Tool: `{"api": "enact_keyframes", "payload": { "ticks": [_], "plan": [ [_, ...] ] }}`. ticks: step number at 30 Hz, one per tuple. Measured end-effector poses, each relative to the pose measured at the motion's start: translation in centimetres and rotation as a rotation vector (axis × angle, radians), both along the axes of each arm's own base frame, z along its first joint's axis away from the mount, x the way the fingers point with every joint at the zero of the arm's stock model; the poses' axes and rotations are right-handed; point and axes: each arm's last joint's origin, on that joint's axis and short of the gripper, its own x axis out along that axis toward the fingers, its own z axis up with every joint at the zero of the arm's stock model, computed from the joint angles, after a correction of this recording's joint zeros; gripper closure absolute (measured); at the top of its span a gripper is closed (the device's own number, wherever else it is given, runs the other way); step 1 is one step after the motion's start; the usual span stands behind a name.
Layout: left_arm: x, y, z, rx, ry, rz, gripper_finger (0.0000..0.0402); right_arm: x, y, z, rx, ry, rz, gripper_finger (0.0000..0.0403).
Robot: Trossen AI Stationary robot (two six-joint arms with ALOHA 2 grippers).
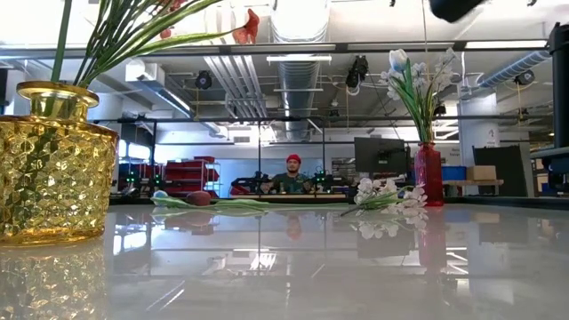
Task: Sort flowers into vase by color
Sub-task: Put the orange flowers into the yellow vase
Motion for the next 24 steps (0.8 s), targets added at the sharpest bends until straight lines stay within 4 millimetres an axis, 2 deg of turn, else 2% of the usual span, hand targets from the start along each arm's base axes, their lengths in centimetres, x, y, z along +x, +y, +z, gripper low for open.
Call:
{"api": "enact_keyframes", "payload": {
  "ticks": [5,8,11,15,24],
  "plan": [
    [1.5,-0.3,0.7,-0.004,0.014,-0.007,0.0228,1.9,0.4,1.8,-0.043,0.027,-0.032,0.0376],
    [2.6,-0.6,0.8,-0.010,0.002,-0.008,0.0226,3.2,0.5,3.2,-0.068,0.102,-0.040,0.0376],
    [3.6,-0.8,0.8,0.001,-0.002,-0.007,0.0216,4.3,0.5,4.3,-0.097,0.185,-0.051,0.0376],
    [4.0,-0.9,1.6,0.011,-0.034,-0.005,0.0195,5.1,0.5,5.7,-0.114,0.252,-0.055,0.0376],
    [4.6,-1.0,2.0,0.035,-0.068,0.002,0.0154,5.6,0.4,6.0,-0.133,0.317,-0.046,0.0376]
  ]
}}
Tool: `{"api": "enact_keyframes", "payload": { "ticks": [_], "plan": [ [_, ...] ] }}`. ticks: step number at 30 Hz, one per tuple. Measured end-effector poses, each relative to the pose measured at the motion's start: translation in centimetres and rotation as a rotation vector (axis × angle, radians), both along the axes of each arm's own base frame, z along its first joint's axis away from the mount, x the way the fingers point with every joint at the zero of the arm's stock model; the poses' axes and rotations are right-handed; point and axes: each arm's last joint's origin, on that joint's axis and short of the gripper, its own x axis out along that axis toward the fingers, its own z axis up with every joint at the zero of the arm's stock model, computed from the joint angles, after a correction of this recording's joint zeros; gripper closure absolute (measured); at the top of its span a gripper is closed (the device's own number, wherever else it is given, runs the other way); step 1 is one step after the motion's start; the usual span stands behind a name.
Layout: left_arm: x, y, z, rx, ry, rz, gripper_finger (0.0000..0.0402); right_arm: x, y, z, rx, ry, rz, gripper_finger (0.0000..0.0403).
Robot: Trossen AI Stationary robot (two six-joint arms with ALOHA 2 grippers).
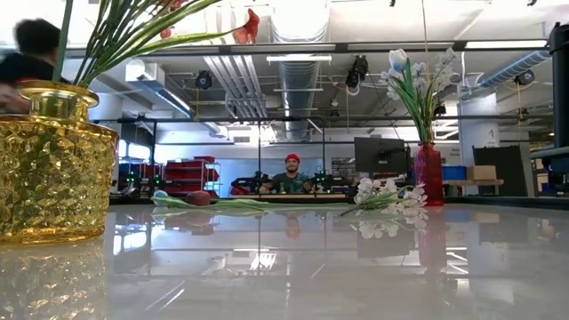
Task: Sort flowers into vase by color
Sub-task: Put the orange flowers into the yellow vase
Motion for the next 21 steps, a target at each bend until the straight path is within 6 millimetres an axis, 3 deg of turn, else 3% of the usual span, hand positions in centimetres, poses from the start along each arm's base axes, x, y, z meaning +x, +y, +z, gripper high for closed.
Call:
{"api": "enact_keyframes", "payload": {
  "ticks": [12,16,21],
  "plan": [
    [2.4,0.2,-0.3,0.031,-0.018,0.018,0.0160,0.3,-1.1,-0.4,0.015,0.045,-0.020,0.0376],
    [2.4,0.2,-0.2,0.031,-0.027,0.020,0.0196,0.5,-1.4,-0.7,0.021,0.069,-0.023,0.0376],
    [2.4,0.2,-0.2,0.031,-0.025,0.021,0.0273,0.5,-1.4,-0.7,0.023,0.069,-0.014,0.0370]
  ]
}}
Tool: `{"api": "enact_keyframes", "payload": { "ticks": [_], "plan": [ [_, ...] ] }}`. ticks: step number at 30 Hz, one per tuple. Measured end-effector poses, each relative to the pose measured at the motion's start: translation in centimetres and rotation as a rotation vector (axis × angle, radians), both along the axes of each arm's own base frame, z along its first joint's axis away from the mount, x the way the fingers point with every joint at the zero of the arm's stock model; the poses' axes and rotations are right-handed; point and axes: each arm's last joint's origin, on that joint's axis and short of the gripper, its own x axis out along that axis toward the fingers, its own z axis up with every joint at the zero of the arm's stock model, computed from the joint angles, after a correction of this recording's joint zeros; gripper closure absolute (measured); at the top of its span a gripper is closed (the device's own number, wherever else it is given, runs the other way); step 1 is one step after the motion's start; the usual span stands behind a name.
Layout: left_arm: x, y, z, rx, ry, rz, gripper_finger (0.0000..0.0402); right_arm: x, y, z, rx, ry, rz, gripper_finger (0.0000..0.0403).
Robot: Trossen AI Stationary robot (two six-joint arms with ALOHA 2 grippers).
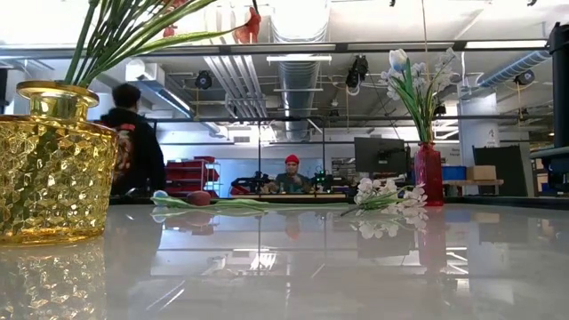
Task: Sort flowers into vase by color
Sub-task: Put the orange flowers into the yellow vase
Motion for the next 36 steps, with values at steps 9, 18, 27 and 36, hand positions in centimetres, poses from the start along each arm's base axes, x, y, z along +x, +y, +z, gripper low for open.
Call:
{"api": "enact_keyframes", "payload": {
  "ticks": [9,18,27,36],
  "plan": [
    [0.0,0.0,0.0,-0.004,0.003,0.000,0.0396,0.1,0.0,-0.2,0.032,0.016,0.008,0.0306],
    [-2.7,0.4,1.3,-0.063,-0.039,-0.012,0.0400,-1.1,-0.2,0.9,0.073,0.059,0.012,0.0234],
    [-8.8,1.0,3.2,-0.282,-0.051,-0.121,0.0401,-4.6,-0.7,2.7,0.152,0.246,0.022,0.0196],
    [-14.5,1.7,5.8,-0.547,0.125,-0.208,0.0401,-7.6,-1.0,2.9,0.245,0.433,0.020,0.0197]
  ]
}}
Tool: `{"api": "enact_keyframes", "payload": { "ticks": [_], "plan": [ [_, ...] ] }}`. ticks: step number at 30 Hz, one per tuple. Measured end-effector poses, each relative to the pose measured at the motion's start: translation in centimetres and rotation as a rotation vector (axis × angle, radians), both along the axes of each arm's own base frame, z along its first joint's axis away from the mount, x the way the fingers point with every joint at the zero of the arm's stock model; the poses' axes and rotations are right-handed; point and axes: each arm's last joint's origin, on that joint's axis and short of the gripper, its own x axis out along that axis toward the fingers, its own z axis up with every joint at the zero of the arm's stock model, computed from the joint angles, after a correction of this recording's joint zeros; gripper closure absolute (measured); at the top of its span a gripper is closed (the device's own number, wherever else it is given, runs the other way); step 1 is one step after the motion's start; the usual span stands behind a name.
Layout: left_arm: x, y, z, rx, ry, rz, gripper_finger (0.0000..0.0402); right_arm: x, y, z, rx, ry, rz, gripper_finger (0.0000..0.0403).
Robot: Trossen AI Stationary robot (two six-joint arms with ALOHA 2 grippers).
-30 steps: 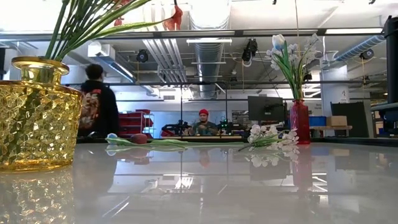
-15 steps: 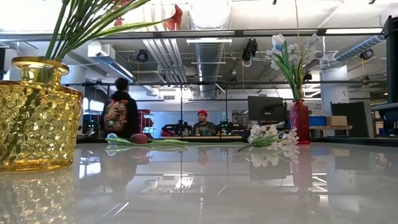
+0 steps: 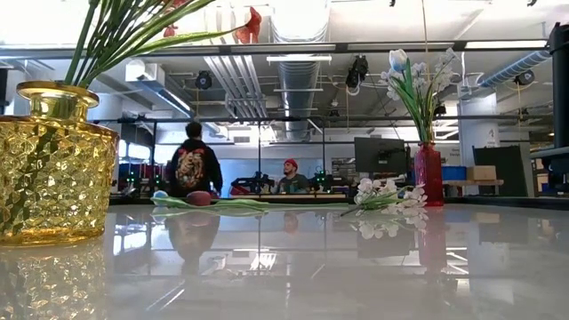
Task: Sort flowers into vase by color
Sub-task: Put the orange flowers into the yellow vase
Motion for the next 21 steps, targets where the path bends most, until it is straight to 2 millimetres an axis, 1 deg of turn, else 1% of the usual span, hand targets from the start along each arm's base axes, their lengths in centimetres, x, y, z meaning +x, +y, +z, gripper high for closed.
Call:
{"api": "enact_keyframes", "payload": {
  "ticks": [2,5,9,12,18,21],
  "plan": [
    [-0.3,0.1,0.2,-0.025,0.004,-0.003,0.0401,-0.3,-0.1,-0.2,0.008,0.036,-0.004,0.0197],
    [-0.2,-0.1,-0.1,-0.060,0.020,-0.029,0.0401,-0.8,-0.1,-0.3,0.039,0.071,-0.011,0.0197],
    [1.0,-0.8,-2.4,-0.076,0.160,-0.084,0.0401,-1.4,0.2,-0.7,0.082,0.127,-0.013,0.0197],
    [1.7,-1.3,-3.5,-0.086,0.191,-0.108,0.0402,-2.1,0.7,-1.0,0.099,0.179,-0.028,0.0197],
    [2.2,-2.4,-4.6,-0.095,0.209,-0.149,0.0401,-3.8,1.8,-1.8,0.116,0.282,-0.096,0.0197],
    [2.3,-3.2,-5.1,-0.087,0.229,-0.142,0.0401,-4.3,2.6,-2.2,0.131,0.287,-0.089,0.0197]
  ]
}}
